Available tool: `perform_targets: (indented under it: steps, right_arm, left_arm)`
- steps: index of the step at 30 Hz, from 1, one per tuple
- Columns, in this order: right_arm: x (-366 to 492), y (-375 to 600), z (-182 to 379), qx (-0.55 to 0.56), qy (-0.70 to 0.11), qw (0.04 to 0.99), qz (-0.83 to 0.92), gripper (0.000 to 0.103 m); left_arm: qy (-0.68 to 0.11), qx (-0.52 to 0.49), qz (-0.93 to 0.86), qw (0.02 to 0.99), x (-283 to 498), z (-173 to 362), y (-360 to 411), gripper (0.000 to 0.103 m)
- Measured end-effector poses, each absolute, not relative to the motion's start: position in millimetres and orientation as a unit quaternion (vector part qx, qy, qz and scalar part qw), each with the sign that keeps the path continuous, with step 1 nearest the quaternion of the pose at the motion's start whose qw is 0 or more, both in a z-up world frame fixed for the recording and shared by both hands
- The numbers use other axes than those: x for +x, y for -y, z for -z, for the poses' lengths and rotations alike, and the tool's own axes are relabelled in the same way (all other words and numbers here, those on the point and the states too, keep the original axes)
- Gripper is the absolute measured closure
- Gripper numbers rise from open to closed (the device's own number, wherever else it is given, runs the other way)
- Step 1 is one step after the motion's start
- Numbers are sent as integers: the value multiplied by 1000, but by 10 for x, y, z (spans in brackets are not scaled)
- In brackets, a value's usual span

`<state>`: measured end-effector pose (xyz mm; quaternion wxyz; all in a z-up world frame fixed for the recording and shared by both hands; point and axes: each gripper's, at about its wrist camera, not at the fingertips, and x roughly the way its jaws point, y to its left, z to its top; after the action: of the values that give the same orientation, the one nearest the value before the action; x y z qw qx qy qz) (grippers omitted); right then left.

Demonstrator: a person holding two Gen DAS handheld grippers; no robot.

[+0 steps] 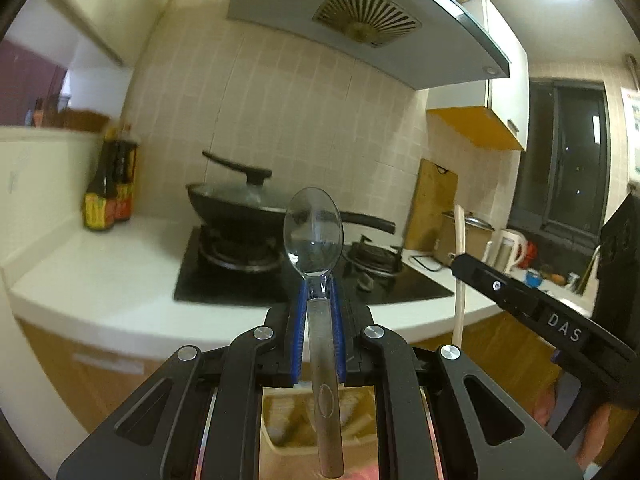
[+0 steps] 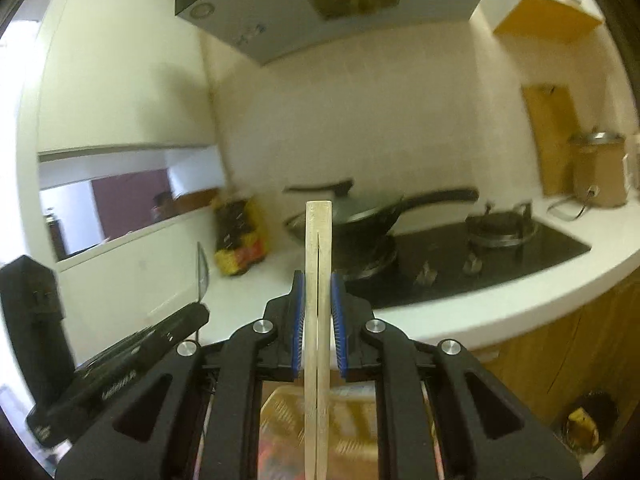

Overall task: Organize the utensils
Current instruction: 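Lift the chopstick and spoon upright and carry them over the basket, then drop both items into the basket by opening both tools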

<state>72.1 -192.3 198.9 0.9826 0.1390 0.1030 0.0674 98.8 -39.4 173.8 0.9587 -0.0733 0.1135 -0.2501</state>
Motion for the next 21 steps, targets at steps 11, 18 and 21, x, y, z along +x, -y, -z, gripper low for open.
perform_targets:
  steps: [11, 18, 21]
  right_arm:
    - [1042, 1916, -1474, 128, -46, 990, 48, 92]
    - [1109, 1886, -1273, 124, -70, 989, 50, 92]
    - [1101, 1894, -1233, 123, -79, 988, 46, 92]
  left_arm:
    - [-112, -93, 242, 959, 1516, -1260, 462, 93]
    - [-114, -95, 233, 961, 1599, -1067, 415, 92]
    - [-120, -96, 235, 960, 1601, -991, 395, 92]
